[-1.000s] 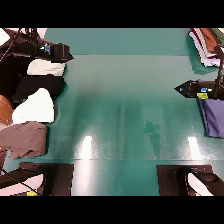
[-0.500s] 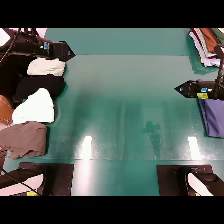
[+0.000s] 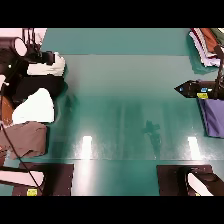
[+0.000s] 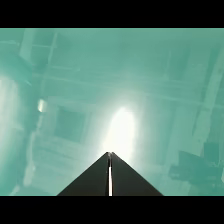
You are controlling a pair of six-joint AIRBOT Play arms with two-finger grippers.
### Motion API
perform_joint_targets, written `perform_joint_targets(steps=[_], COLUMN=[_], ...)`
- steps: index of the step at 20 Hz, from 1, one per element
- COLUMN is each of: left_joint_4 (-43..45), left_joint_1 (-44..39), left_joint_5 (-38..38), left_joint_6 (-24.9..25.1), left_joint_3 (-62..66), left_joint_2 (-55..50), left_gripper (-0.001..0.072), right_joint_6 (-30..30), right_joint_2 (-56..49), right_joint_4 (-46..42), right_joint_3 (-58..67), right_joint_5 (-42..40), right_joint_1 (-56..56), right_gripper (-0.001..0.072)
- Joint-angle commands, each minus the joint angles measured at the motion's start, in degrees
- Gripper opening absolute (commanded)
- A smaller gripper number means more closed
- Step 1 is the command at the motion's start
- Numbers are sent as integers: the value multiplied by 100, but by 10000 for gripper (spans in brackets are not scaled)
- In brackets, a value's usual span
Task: Fold the shirts.
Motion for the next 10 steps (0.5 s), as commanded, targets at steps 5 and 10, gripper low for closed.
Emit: perform_joint_targets(steps=[5, 10], left_joint_4=[-210, -219], left_joint_1=[485, 496], left_joint_5=[1047, 1207], left_joint_6=[297, 295], left_joint_3=[83, 424], left_joint_2=[-1300, -1580], left_gripper=[509, 478], right_joint_6=[2, 2], right_joint_2=[2, 2], right_joint_4=[2, 9], right_joint_3=[2, 2], right_joint_5=[7, 9], right_joint_1=[7, 66], right_gripper=[19, 19])
